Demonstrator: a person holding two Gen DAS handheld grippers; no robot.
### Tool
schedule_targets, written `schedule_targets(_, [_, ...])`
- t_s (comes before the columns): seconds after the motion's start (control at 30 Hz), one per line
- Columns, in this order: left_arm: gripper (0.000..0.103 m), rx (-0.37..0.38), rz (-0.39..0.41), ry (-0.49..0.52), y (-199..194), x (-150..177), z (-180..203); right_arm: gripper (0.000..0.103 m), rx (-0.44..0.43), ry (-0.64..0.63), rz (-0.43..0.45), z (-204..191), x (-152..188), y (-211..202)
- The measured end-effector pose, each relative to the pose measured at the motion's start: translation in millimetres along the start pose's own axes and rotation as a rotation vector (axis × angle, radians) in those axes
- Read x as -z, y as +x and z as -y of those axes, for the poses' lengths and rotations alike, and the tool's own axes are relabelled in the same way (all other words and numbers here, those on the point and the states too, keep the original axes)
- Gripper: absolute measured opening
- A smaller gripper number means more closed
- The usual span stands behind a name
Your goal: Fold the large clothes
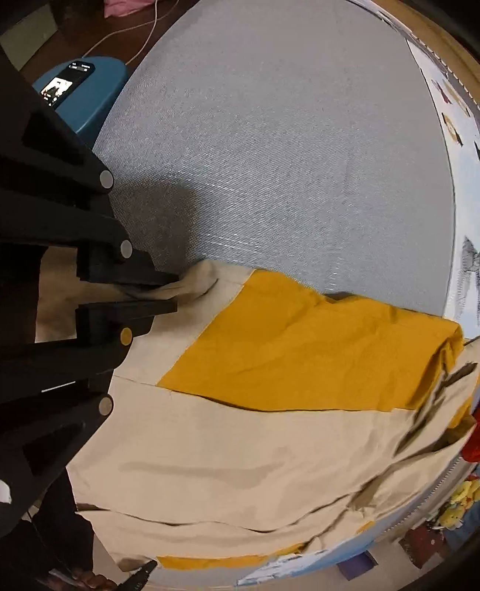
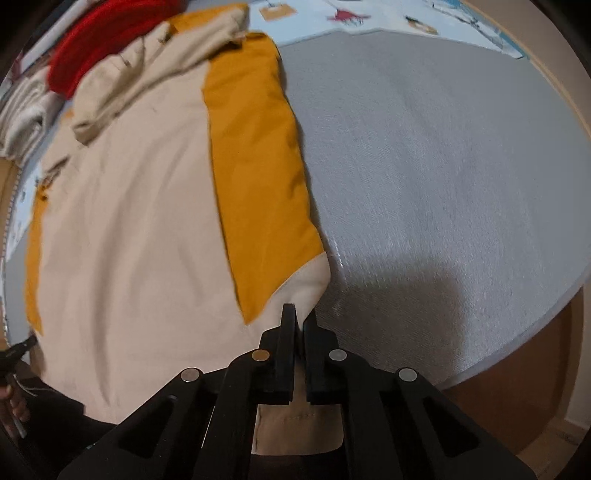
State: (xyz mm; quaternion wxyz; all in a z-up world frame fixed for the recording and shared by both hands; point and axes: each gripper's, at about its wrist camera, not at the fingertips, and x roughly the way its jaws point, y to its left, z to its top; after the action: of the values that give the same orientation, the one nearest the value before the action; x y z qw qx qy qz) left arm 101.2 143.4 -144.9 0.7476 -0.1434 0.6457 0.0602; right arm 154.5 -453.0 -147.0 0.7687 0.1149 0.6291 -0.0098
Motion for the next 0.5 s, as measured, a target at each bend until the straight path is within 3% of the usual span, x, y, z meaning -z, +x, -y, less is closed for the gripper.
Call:
schedule_targets(0.1, [0.012,-0.013,-0.031,0.014,6.5,-0.1,2.2,0.007,0.033,0.012,-0.044,1.7,-1.6,11.3])
schedule_targets(0.2, [0.009,-0.030,-0.027,0.035,7.2,1.2,6.7,0.009,0.058,-0.021,-0.065,-0.8,-0.4,17.5])
schedule_targets(0.23, [0.002,-0.025,-0.020,0.036,6.7,0.5,11.3,0.009,0.059,-0.032,-0.056,-2.7,0.4,15.0])
schedule_targets(0.4, [0.001,0.020,0.059,0.052,-19.1,3.1,11.9,0.003,-0.027,-0.001,0.039,-2.3,-0.3,-13.8])
schedule_targets(0.5, [0.001,0.087,0.130,0.087,-51.0,6.0,15.8,0.002,-0.079,-0.023,0.128,-0.7,-0.2,-44.0])
